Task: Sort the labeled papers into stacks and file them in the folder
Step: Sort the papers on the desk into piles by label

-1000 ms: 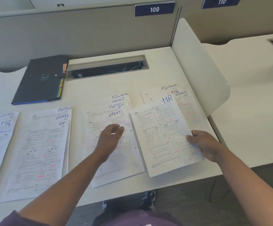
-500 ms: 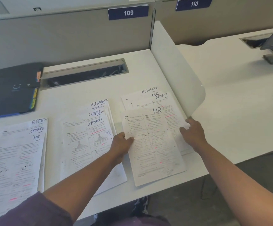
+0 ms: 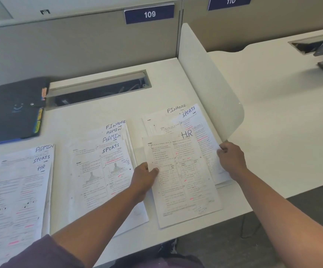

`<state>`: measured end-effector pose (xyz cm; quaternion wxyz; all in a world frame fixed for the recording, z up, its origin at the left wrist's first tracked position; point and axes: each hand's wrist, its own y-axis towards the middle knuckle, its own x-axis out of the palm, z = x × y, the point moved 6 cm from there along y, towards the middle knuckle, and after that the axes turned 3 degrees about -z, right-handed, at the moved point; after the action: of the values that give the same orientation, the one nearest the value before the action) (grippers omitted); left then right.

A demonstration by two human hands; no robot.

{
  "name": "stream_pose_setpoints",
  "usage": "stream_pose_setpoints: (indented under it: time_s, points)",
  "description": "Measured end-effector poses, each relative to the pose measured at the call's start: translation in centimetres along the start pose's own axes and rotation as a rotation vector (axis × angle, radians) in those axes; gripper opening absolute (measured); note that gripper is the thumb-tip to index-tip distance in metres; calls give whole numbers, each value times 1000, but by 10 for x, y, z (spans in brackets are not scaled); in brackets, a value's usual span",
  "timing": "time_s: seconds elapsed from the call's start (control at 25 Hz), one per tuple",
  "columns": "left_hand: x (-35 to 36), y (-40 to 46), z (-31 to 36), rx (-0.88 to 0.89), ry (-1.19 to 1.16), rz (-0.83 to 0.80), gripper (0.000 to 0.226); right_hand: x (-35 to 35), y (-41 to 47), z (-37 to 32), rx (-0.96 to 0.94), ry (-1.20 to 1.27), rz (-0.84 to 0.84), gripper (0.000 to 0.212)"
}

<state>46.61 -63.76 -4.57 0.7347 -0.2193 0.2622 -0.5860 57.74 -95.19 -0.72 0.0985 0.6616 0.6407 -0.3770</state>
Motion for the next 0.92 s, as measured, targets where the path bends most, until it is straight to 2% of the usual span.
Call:
stream_pose_setpoints:
  time_s: [0.24,0.44,0.72,0.76,0.84,0.92]
  points:
    - [3,-5,0,-46,-150,-93,16,-18,-7,22,102,125,-90,19]
    - [6,-10,-2,-53,-271,-47,14,-9,-23,42,241,361,-254,9]
    - [4,-9,-10,-66,-276,-7,19,18,-38,36,257,420,-496,10]
    - [3,-8,-11,-59,-261,5,20,17,-35,34,236,405,-460,8]
    - [1,-6,-12,-50,-239,13,22,6,-24,30,135,322,-247,9]
    - [1,-3,-12,-48,-222,-5,21,-3,-17,26,45,122,-54,17]
